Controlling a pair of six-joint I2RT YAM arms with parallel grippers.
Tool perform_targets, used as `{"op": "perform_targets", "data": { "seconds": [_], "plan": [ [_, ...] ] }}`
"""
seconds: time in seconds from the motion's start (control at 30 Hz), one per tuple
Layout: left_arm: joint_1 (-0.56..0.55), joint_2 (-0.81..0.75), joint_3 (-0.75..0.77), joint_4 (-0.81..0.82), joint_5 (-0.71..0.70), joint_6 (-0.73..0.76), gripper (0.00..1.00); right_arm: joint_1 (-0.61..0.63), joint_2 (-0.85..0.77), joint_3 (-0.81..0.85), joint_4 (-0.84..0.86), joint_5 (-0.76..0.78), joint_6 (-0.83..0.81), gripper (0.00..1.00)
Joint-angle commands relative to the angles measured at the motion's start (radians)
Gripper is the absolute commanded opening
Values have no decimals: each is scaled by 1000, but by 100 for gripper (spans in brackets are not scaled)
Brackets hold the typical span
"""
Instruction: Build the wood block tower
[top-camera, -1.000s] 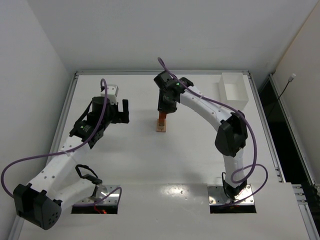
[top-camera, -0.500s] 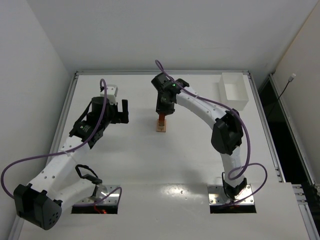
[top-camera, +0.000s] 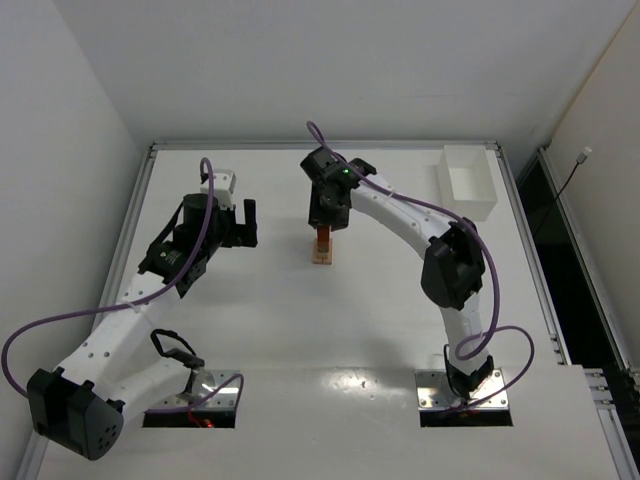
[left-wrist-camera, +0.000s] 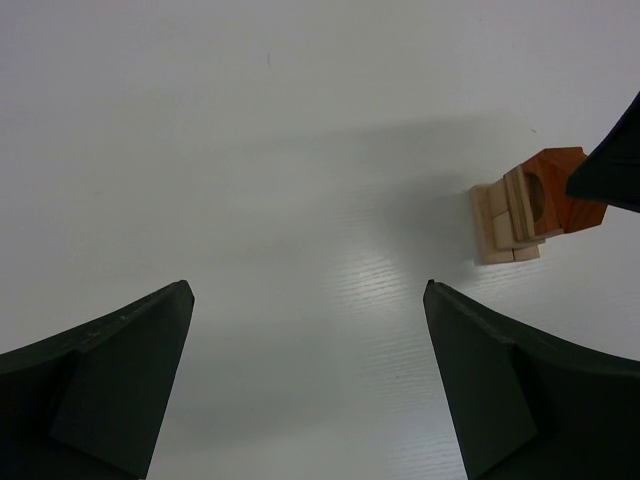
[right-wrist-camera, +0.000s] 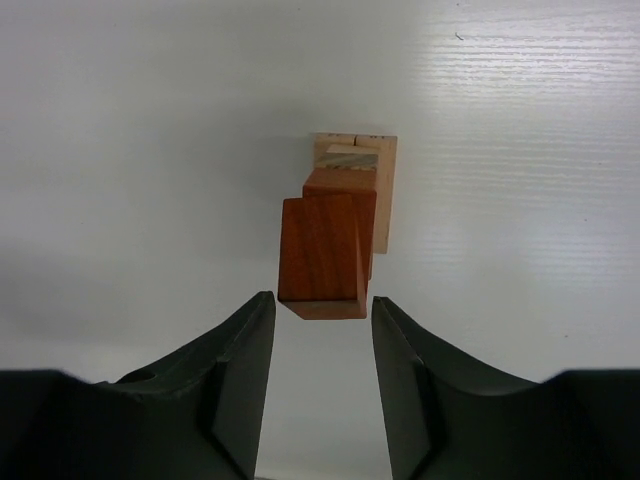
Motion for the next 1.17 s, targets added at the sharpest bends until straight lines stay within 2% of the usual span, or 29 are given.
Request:
{"op": "perform_targets", "data": {
  "seconds": [0.0,0.07,0.1,0.17,0.37,0.4,0.5,0.53,0.6,0.67,0.73,0.77,0.83,0.87,0.97,1.13],
  "plan": [
    [12,-13,-5,12,5,2,99,8,2,35,31,18,-18,42],
    [12,-13,-5,12,5,2,99,8,2,26,40,7,-19,46],
    [12,-13,-5,12,5,2,99,8,2,26,40,7,-31,54],
    [12,-13,-5,12,5,2,99,8,2,26,54,-11,-31,58],
    [12,-22,-5,12,-6,2,99,-1,-99,-18,157,-31,-140,58],
    [12,-22,-16,12,-6,2,99,-1,-128,-32,206,-45,-204,58],
    [12,-31,-39,12,-29,-7,99,-11,-275,-113,290,-60,-316,65],
    [12,-31,-48,12,-29,-7,99,-25,-359,-180,307,-60,-413,71],
    [12,-16,-59,12,-47,2,99,-56,-445,-267,339,-108,-539,75],
    [12,13,-59,-4,-56,22,99,-126,-566,-409,340,-117,-613,77],
    [12,62,-48,-19,-56,33,99,-195,-641,-566,378,-90,-759,79],
    [21,63,-48,-10,-56,45,99,-215,-716,-625,398,-38,-794,80],
    [21,73,-79,28,-56,58,99,-284,-783,-802,471,-48,-916,81],
    [21,73,-88,50,-56,58,99,-307,-835,-897,509,-48,-928,81],
    [30,135,-88,59,-43,47,99,-409,-887,-1018,540,-139,-959,81],
    [70,204,-97,81,-20,45,99,-551,-921,-1071,562,-241,-970,81]
  ]
}}
